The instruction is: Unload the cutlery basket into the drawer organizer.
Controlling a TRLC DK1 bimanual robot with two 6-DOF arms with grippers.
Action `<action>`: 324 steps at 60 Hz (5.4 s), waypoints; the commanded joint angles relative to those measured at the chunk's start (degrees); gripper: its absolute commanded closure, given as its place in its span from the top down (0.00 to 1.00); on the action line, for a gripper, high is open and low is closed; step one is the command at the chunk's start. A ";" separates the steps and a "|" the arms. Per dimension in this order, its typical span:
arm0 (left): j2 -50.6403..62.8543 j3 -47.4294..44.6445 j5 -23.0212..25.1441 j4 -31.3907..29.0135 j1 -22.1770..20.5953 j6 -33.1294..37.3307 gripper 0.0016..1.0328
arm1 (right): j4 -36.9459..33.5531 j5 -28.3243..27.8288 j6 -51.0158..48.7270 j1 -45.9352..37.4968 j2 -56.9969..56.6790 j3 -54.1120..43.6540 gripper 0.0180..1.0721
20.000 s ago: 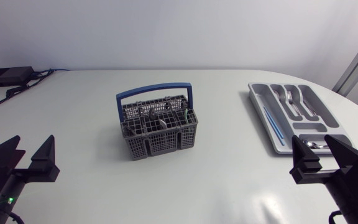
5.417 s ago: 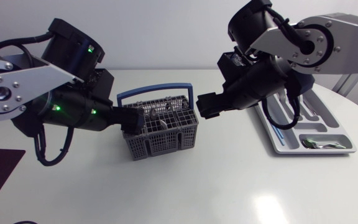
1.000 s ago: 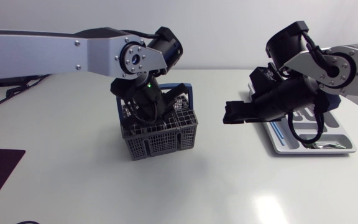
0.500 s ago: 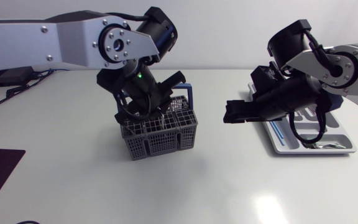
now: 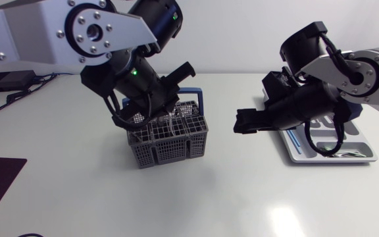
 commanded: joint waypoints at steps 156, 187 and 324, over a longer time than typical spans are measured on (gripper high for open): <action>9.15 7.37 42.20 -4.58 5.81 -2.39 0.04 | 37.34 16.74 -25.95 26.87 -14.00 -26.65 0.50; 8.62 6.58 43.52 -3.97 5.72 -2.56 0.04 | 41.39 20.16 -26.21 27.22 -12.94 -27.45 0.32; 7.56 3.77 43.87 -1.77 4.14 -3.09 0.04 | 42.09 19.81 -24.63 25.11 -11.62 -25.51 0.14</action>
